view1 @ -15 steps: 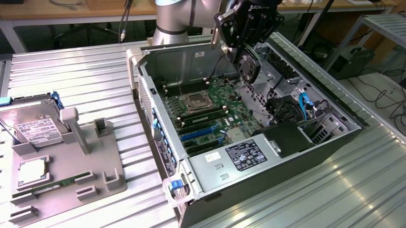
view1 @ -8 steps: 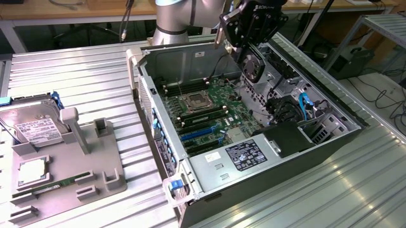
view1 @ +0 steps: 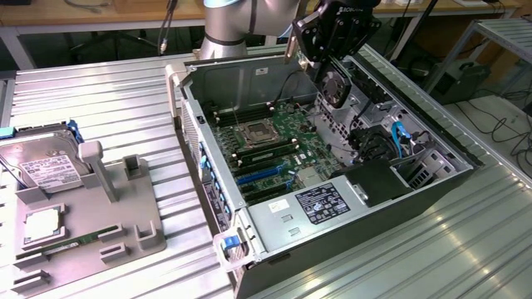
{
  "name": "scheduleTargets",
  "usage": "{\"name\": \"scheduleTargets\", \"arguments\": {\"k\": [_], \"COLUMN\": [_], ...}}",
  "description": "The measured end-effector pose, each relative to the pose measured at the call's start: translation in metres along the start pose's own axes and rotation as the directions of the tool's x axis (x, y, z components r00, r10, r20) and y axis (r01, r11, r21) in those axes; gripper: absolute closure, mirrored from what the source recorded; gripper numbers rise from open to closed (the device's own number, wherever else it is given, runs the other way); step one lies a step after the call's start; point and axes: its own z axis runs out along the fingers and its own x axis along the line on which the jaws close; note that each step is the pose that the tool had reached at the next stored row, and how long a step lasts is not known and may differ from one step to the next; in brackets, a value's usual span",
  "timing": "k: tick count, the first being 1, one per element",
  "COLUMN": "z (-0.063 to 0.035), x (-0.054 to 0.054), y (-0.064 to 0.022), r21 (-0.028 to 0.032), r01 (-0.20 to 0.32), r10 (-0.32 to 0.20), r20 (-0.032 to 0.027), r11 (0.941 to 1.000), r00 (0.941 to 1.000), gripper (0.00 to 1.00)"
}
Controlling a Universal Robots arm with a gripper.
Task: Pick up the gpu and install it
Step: 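Pick up the gpu and move the gpu toward the slot, then insert the gpu into the slot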
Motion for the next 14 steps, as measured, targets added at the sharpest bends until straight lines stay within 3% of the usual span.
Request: {"name": "scheduleTargets", "arguments": {"k": [14], "z": [0.0], "x": [0.0], "y": [0.0], "r21": [-0.0005], "r01": [0.016], "r10": [-0.016], "r20": [-0.0006], "r11": [0.9999], "r00": [0.9999], "gripper": [0.73]}}
